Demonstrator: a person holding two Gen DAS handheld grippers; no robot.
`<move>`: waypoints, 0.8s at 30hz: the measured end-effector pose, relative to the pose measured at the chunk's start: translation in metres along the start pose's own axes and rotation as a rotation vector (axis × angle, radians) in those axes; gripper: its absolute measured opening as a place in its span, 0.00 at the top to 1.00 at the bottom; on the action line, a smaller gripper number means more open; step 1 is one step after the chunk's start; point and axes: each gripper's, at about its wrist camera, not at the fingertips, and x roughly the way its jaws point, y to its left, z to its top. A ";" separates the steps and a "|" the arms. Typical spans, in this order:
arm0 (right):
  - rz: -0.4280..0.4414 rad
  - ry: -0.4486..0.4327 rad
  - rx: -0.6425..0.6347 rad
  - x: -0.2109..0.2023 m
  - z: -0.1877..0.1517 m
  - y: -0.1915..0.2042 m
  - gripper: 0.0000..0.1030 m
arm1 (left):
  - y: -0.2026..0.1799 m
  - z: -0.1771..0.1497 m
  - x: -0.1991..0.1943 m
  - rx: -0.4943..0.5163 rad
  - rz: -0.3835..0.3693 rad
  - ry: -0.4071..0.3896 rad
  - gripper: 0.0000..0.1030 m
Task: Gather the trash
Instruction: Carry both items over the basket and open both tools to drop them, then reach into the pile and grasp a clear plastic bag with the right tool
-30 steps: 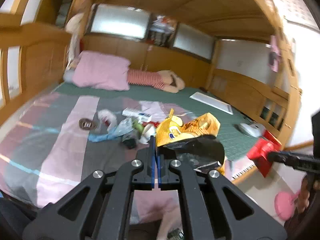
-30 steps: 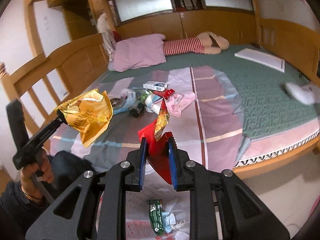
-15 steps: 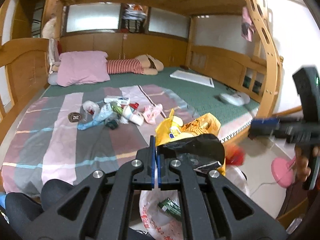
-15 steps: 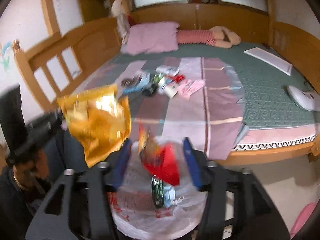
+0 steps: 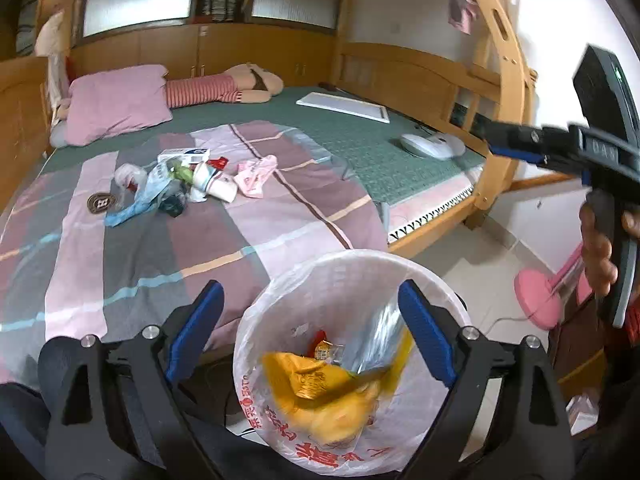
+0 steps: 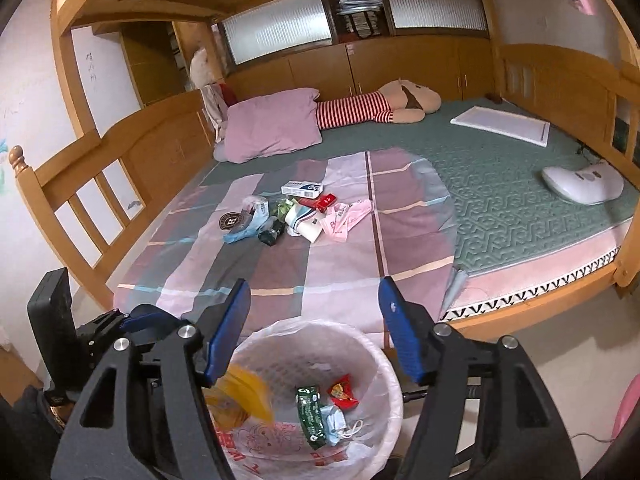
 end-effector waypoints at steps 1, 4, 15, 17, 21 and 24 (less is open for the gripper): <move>0.001 0.001 -0.002 0.001 0.000 0.001 0.36 | 0.003 0.000 0.000 -0.016 0.003 0.002 0.13; 0.002 0.005 -0.003 0.004 -0.001 0.002 0.35 | 0.010 0.001 0.002 -0.059 0.010 0.009 0.13; -0.022 0.020 -0.031 0.012 -0.003 0.008 0.31 | 0.025 -0.002 0.007 -0.135 0.045 0.035 0.10; -0.027 0.019 -0.036 0.012 -0.004 0.009 0.30 | 0.028 -0.003 0.007 -0.155 0.051 0.037 0.10; -0.026 0.021 -0.034 0.012 -0.005 0.009 0.28 | 0.030 -0.003 0.005 -0.166 0.065 0.035 0.09; -0.029 0.025 -0.036 0.015 -0.006 0.010 0.24 | 0.030 -0.003 0.005 -0.167 0.080 0.034 0.08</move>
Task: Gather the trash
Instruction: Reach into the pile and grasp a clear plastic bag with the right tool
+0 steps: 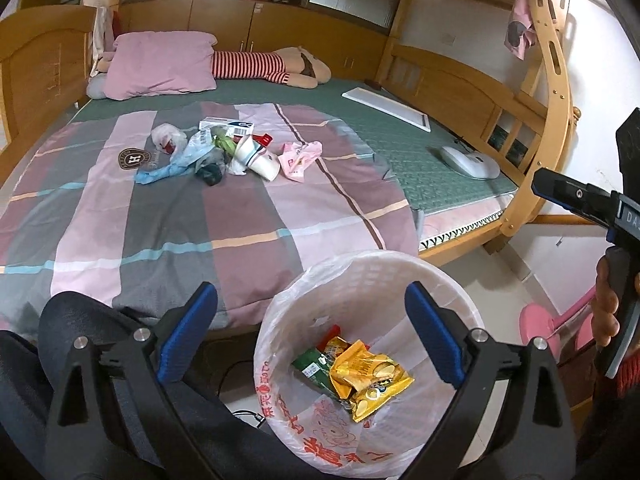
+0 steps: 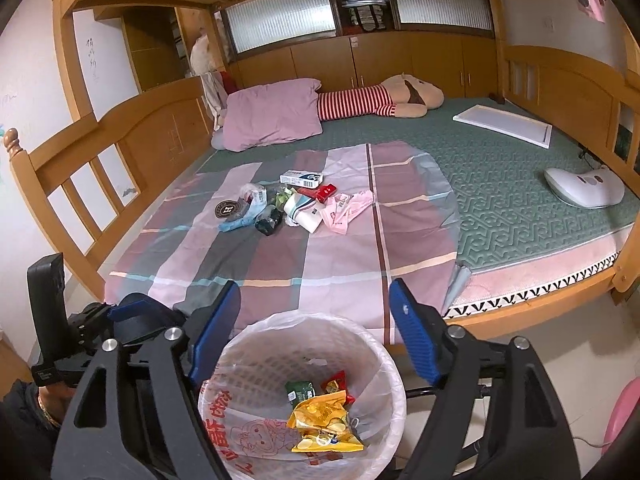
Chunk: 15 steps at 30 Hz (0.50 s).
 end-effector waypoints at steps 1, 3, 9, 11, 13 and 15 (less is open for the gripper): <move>-0.001 0.003 0.000 0.001 -0.001 0.000 0.24 | 0.001 0.000 0.000 0.001 0.009 -0.001 0.08; -0.005 0.011 0.003 0.005 -0.002 0.000 0.22 | 0.002 0.005 -0.001 0.016 0.043 -0.021 0.08; -0.046 0.030 0.033 0.025 0.000 0.000 0.12 | 0.020 0.030 -0.001 0.058 0.240 -0.171 0.05; -0.067 0.018 0.033 0.031 0.002 0.002 0.09 | 0.031 0.041 0.011 0.044 0.272 -0.187 0.04; -0.113 -0.019 0.032 0.042 0.004 0.005 0.09 | 0.046 0.053 0.032 0.026 0.317 -0.198 0.04; -0.161 -0.040 0.049 0.053 0.005 0.007 0.05 | 0.063 0.065 0.058 -0.003 0.355 -0.173 0.04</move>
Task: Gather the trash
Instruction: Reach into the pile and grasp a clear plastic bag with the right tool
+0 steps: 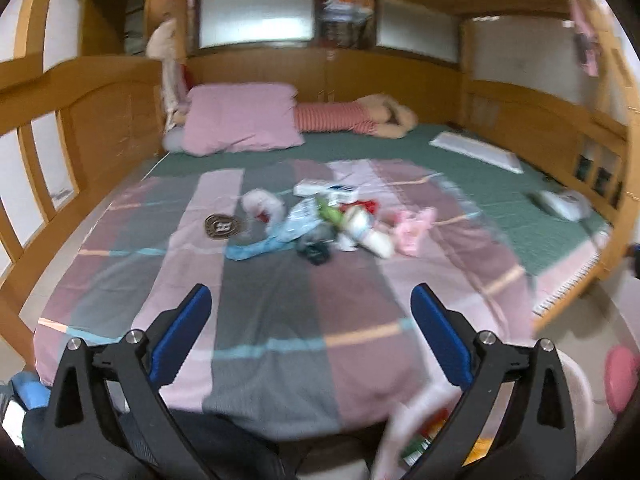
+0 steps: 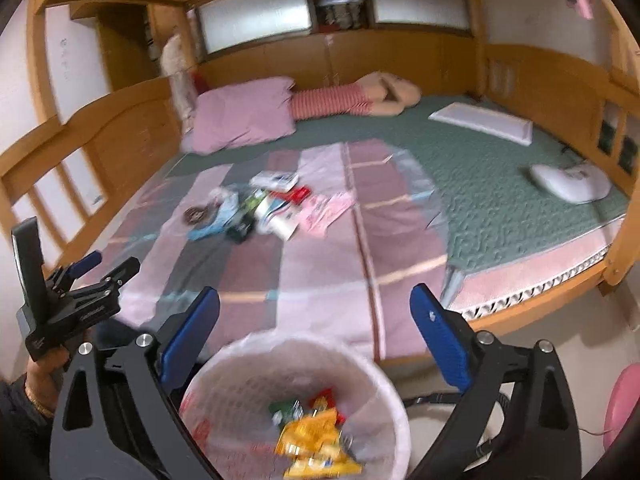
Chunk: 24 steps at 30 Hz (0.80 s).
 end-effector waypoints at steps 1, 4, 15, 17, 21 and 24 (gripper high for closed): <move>-0.008 -0.001 0.009 0.010 0.003 0.002 0.05 | 0.004 0.003 0.017 -0.014 0.011 0.020 0.04; 0.004 0.046 0.026 0.048 0.017 0.006 0.05 | 0.015 0.010 0.069 -0.053 0.044 0.082 0.04; 0.053 0.257 0.075 0.265 0.074 0.067 0.05 | 0.104 -0.019 0.107 -0.521 0.109 0.159 0.04; 0.073 0.275 0.056 0.295 0.087 0.087 0.05 | 0.109 -0.025 0.110 -0.574 0.091 0.189 0.04; 0.074 0.291 0.121 0.357 0.114 0.117 0.05 | 0.105 -0.026 0.107 -0.565 0.095 0.168 0.04; 0.086 0.300 0.077 0.387 0.124 0.148 0.05 | 0.108 -0.025 0.101 -0.579 0.126 0.122 0.04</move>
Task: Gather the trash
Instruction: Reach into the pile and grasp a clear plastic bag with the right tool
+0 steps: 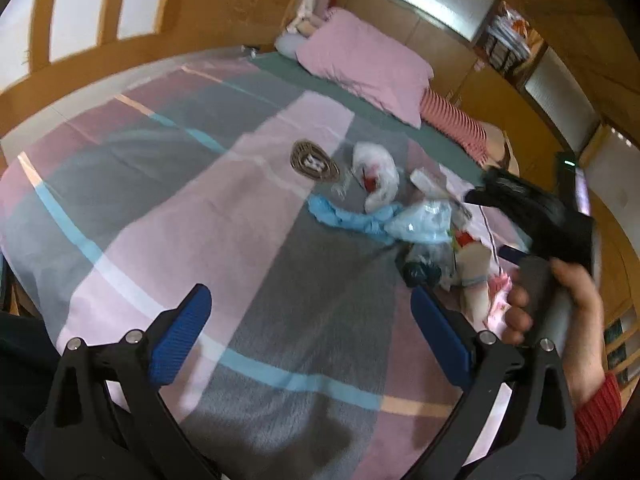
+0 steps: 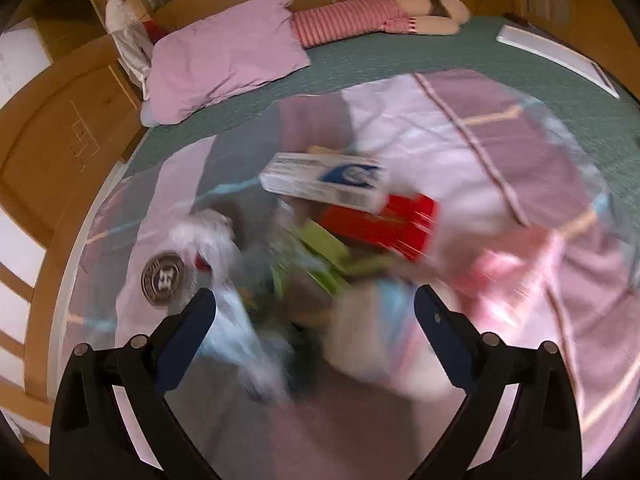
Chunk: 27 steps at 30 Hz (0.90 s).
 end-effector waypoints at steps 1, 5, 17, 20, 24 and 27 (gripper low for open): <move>0.012 0.021 -0.037 0.010 0.002 0.012 0.06 | 0.002 0.002 -0.001 -0.018 0.005 -0.016 0.04; 0.078 0.153 -0.195 0.032 -0.010 0.047 0.66 | 0.020 0.007 -0.007 -0.133 0.008 -0.041 0.04; 0.373 0.348 -0.449 -0.031 -0.090 0.052 0.33 | 0.049 0.010 -0.015 -0.329 0.010 -0.085 0.04; 0.382 0.207 -0.321 -0.050 -0.068 0.026 0.30 | 0.043 0.008 -0.007 -0.300 0.032 -0.047 0.04; 0.179 0.149 -0.151 -0.027 -0.043 0.008 0.30 | 0.031 0.005 0.011 -0.219 0.051 0.042 0.03; 0.063 0.168 -0.158 0.001 -0.045 0.015 0.31 | 0.027 0.004 0.014 -0.188 0.069 0.047 0.04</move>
